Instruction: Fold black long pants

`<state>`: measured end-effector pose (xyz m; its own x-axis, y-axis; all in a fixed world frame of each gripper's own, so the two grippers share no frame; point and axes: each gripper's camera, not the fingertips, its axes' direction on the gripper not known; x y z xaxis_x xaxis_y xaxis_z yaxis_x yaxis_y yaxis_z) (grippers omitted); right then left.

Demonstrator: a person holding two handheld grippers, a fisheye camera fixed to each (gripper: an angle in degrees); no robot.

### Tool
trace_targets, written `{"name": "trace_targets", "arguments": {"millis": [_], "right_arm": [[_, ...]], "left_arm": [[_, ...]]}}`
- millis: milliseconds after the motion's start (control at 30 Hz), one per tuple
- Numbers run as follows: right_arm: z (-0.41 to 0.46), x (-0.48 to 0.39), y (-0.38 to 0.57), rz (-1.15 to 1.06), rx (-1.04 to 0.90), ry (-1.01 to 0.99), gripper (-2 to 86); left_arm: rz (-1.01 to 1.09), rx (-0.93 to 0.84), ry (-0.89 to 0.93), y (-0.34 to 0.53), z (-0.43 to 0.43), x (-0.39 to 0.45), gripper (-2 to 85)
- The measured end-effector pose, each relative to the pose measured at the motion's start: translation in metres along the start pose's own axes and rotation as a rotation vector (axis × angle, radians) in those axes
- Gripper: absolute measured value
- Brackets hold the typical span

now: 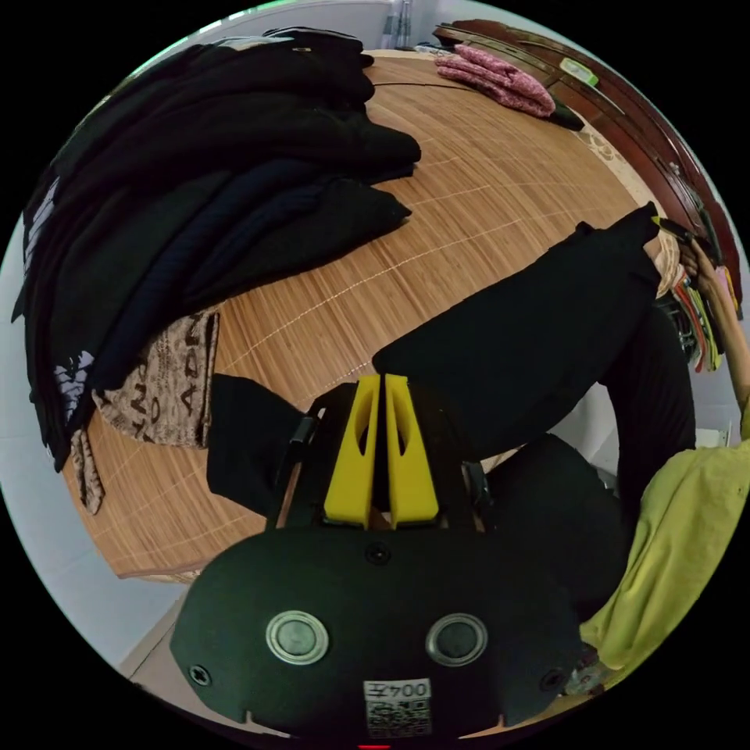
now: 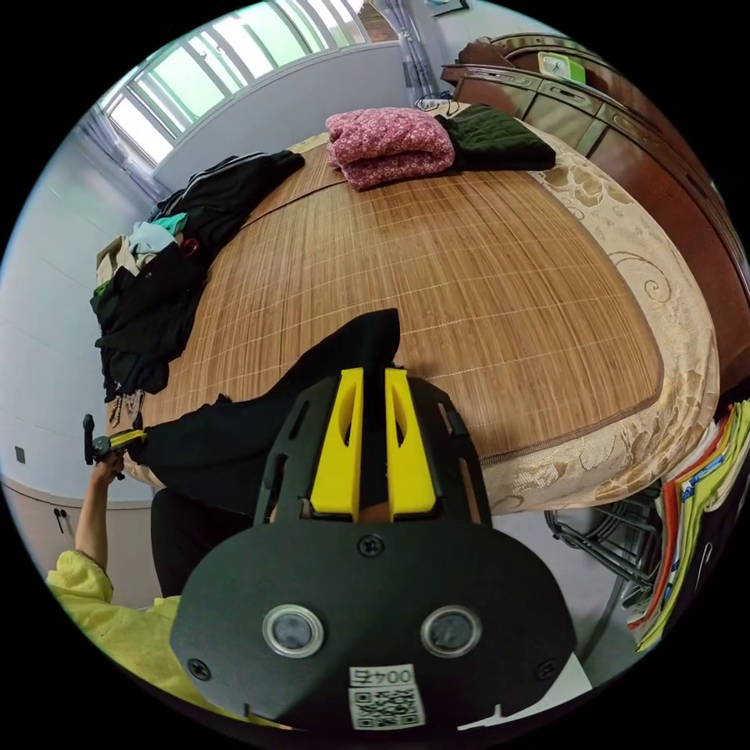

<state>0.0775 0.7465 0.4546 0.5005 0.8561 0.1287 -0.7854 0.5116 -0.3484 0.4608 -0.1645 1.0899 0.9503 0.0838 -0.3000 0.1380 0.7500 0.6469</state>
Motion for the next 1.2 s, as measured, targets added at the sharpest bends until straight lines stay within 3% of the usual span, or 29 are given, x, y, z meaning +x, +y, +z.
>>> {"name": "trace_targets", "arguments": {"millis": [300, 567, 733, 933, 1000, 1200], "right_arm": [[-0.039, 0.005, 0.012, -0.015, 0.174, -0.035, 5.5], [-0.035, 0.010, -0.046, -0.017, 0.253, 0.040, 5.5], [0.013, 0.018, -0.107, -0.007, 0.182, 0.113, 5.5], [0.108, 0.029, -0.154, -0.008, -0.126, 0.207, 6.4], [0.114, 0.032, -0.161, -0.017, -0.145, 0.220, 7.1], [0.062, 0.070, -0.158, 0.044, -0.035, 0.134, 9.6]], "left_arm": [[0.031, 0.233, -0.153, 0.009, -0.113, 0.017, 1.2], [-0.167, 0.460, -0.289, -0.009, -0.154, -0.005, 1.0], [-0.226, 0.397, -0.350, -0.053, -0.103, -0.003, 1.3], [-0.245, 0.210, -0.463, -0.088, -0.045, 0.015, 3.0], [-0.260, 0.213, -0.468, -0.090, -0.045, 0.015, 4.3], [-0.491, 0.276, -0.167, -0.073, -0.086, -0.034, 16.5]]}}
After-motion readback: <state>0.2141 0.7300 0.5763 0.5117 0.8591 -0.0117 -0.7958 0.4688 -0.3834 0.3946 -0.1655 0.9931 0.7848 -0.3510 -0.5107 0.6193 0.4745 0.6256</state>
